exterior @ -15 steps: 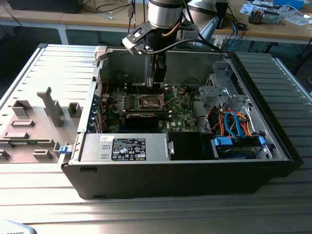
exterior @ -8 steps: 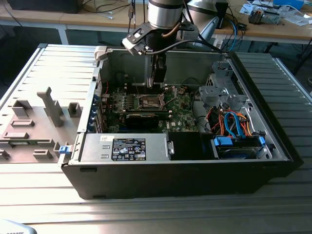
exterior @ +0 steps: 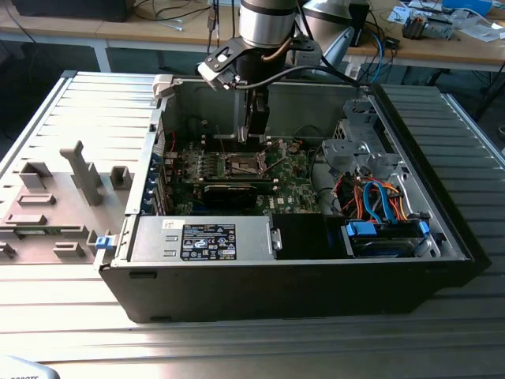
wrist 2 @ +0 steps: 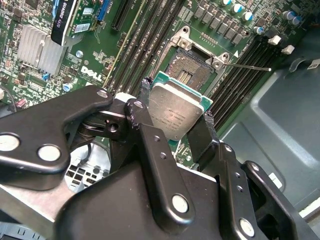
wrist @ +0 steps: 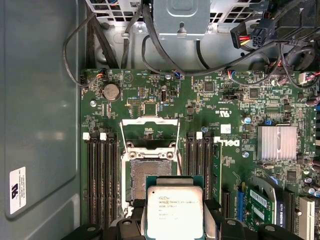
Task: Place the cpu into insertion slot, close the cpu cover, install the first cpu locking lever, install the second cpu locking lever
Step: 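Place the cpu into insertion slot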
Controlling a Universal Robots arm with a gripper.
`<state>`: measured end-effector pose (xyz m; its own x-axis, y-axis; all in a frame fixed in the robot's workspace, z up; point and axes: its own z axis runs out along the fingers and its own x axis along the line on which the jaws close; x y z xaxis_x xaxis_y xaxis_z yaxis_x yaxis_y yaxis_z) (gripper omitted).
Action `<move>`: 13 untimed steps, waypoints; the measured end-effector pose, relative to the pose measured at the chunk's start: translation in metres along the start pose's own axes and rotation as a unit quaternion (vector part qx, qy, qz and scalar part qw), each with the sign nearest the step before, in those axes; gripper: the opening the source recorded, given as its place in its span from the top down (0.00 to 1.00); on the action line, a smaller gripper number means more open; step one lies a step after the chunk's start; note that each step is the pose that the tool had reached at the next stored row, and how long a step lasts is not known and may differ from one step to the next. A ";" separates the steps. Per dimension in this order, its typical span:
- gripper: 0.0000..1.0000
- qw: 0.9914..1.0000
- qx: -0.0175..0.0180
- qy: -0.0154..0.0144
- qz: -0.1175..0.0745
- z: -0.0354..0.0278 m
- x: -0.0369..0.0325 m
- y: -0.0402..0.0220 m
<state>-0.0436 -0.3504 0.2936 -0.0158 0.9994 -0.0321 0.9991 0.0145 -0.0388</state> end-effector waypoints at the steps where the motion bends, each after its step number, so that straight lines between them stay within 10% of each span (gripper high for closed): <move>1: 0.45 1.000 0.000 0.000 0.000 0.0000 0.0000 -0.0003; 13: 0.45 1.000 0.000 0.000 0.000 0.0007 0.0001 -0.0037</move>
<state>-0.0474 -0.3504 0.2931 -0.0159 0.9994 -0.0321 0.9991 0.0147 -0.0388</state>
